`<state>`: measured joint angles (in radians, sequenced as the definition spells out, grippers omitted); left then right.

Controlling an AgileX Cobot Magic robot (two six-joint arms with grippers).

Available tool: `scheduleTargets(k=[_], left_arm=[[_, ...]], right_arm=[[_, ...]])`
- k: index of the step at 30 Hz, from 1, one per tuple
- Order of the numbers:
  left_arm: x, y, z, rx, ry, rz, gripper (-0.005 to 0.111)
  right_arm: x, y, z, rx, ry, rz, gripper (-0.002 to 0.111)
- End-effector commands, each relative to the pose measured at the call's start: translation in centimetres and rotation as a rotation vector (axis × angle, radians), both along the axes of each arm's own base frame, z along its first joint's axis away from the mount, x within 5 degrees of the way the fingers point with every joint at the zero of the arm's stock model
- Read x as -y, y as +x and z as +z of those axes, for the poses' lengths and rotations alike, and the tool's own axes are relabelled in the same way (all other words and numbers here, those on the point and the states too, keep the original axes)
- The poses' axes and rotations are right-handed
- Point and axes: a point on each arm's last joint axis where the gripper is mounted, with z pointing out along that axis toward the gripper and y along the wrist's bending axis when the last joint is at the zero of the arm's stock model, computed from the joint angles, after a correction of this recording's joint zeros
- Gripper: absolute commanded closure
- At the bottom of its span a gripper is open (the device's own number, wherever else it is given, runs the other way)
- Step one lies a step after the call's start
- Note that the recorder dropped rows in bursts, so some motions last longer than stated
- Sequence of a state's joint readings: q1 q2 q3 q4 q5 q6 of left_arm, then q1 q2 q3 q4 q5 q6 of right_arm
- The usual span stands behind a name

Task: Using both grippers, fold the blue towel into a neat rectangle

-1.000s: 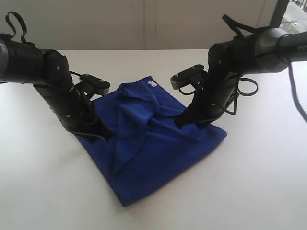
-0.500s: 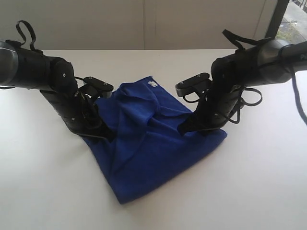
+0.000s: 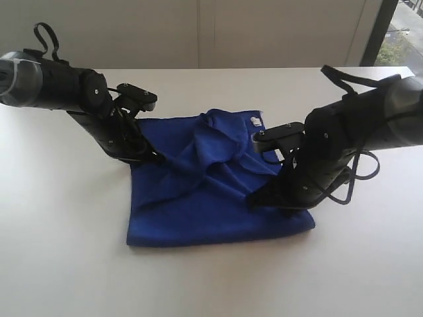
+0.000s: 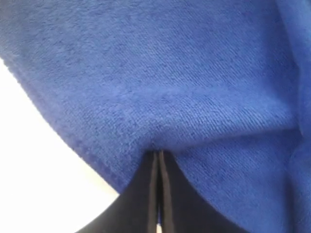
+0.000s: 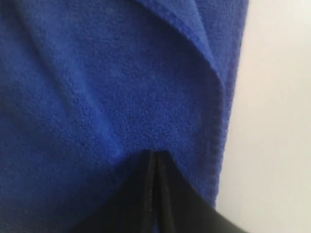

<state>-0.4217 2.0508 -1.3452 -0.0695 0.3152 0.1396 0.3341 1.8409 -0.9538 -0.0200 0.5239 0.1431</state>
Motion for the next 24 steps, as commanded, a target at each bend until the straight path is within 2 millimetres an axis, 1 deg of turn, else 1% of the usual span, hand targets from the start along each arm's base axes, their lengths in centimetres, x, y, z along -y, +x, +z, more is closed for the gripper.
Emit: scheduleTargets(k=[1, 4, 8, 11, 14, 16, 20, 22, 24], left_arm=[[-0.2, 0.4, -2.7, -0.079, 0.053, -0.014, 0.107], [-0.2, 0.3, -2.3, -0.102, 0.06, -0.018, 0.107], [-0.3, 0.3, 0.6, -0.039, 0.021, 0.013, 0.107], [-0.6, -0.3, 4.0, 0.007, -0.001, 0.01, 0.107], [-0.7, -0.7, 5.8, 0.03, -0.013, 0.008, 0.107], [-0.9, -1.0, 7.0, 0.044, -0.02, 0.006, 0.107], [-0.9, -1.5, 7.8, 0.04, -0.022, 0.004, 0.107], [-0.5, -1.7, 7.9, 0.037, -0.026, -0.005, 0.107], [0.1, -2.0, 7.9, 0.035, -0.031, -0.019, 0.107]], right_arm=[[-0.9, -1.5, -1.0, -0.066, 0.007, -0.025, 0.108], [-1.0, -1.3, -0.9, -0.041, 0.017, -0.025, 0.108], [-1.0, -0.8, 0.6, 0.041, 0.059, -0.074, 0.108], [0.0, -0.4, 3.1, 0.126, 0.092, -0.105, 0.108], [1.2, 0.2, 4.7, 0.176, 0.108, -0.142, 0.108], [2.2, 1.1, 5.8, 0.21, 0.106, -0.153, 0.108], [3.0, 2.6, 7.4, 0.273, 0.108, -0.153, 0.108], [3.3, 3.5, 8.2, 0.303, 0.118, -0.167, 0.108], [3.7, 4.5, 8.4, 0.304, 0.127, -0.178, 0.108]])
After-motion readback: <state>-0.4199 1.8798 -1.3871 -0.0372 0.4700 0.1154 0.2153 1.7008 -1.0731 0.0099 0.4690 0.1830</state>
